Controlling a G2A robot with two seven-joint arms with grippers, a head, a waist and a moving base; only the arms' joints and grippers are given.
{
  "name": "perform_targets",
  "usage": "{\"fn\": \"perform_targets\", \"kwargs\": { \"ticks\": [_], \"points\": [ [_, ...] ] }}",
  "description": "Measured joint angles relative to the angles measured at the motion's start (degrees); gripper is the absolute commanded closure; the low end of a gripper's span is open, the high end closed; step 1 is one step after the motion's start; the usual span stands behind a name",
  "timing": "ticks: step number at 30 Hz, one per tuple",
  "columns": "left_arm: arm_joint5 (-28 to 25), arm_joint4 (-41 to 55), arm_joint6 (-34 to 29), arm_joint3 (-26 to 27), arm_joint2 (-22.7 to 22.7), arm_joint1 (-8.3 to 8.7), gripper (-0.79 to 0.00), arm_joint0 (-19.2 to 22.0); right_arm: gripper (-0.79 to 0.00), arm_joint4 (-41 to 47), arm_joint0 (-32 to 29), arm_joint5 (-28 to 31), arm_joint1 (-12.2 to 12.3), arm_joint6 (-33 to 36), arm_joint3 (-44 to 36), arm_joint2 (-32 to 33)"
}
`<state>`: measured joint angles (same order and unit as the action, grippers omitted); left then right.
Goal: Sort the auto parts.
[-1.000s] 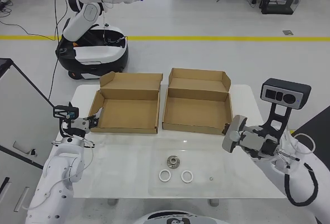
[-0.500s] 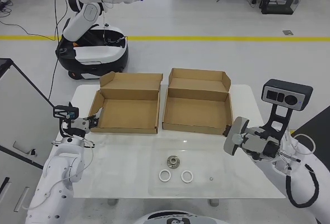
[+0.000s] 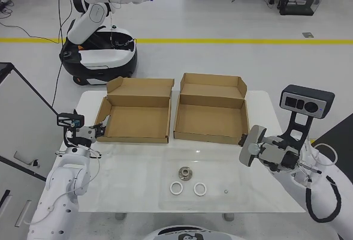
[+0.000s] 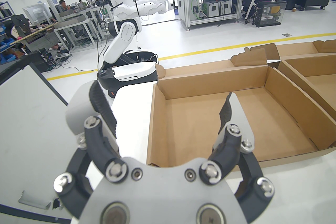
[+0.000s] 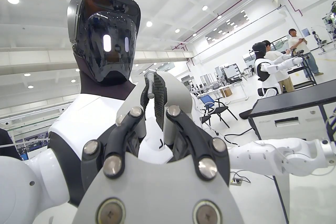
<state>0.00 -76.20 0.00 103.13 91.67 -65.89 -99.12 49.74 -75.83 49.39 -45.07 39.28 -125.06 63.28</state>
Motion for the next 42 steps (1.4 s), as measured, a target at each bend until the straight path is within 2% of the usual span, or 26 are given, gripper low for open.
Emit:
{"fn": "perform_targets", "kwargs": {
  "ticks": [5,8,14,18,23,27,31,38,42],
  "points": [
    [0.0,0.0,0.0,0.0,0.0,0.0,-0.785,0.0,0.0,-0.64,-0.06,-0.7,-0.01,-0.22,0.19,0.24],
    [0.0,0.0,0.0,0.0,0.0,0.0,-0.785,0.0,0.0,-4.36,-0.16,-5.65,0.15,0.37,1.77,2.43],
    [0.0,0.0,0.0,0.0,0.0,0.0,-0.785,0.0,0.0,-10.17,0.48,-17.39,1.48,8.07,5.98,11.01],
    [0.0,0.0,0.0,0.0,0.0,0.0,-0.785,0.0,0.0,-18.07,2.44,-25.87,2.58,16.68,8.75,16.71],
    [0.0,0.0,0.0,0.0,0.0,0.0,-0.785,0.0,0.0,-27.14,6.72,-31.29,3.22,24.78,10.64,18.68],
    [0.0,0.0,0.0,0.0,0.0,0.0,-0.785,0.0,0.0,-36.16,12.85,-33.03,3.26,30.15,12.42,16.22],
    [0.0,0.0,0.0,0.0,0.0,0.0,-0.785,0.0,0.0,-40.85,20.13,-33.35,2.52,32.13,15.23,11.24],
    [0.0,0.0,0.0,0.0,0.0,0.0,-0.785,0.0,0.0,-49.23,35.64,-29.45,-0.28,35.48,22.76,-1.28],
    [0.0,0.0,0.0,0.0,0.0,0.0,-0.785,0.0,0.0,-53.73,44.42,-27.17,-2.87,36.76,27.55,-9.97]
  ]
}}
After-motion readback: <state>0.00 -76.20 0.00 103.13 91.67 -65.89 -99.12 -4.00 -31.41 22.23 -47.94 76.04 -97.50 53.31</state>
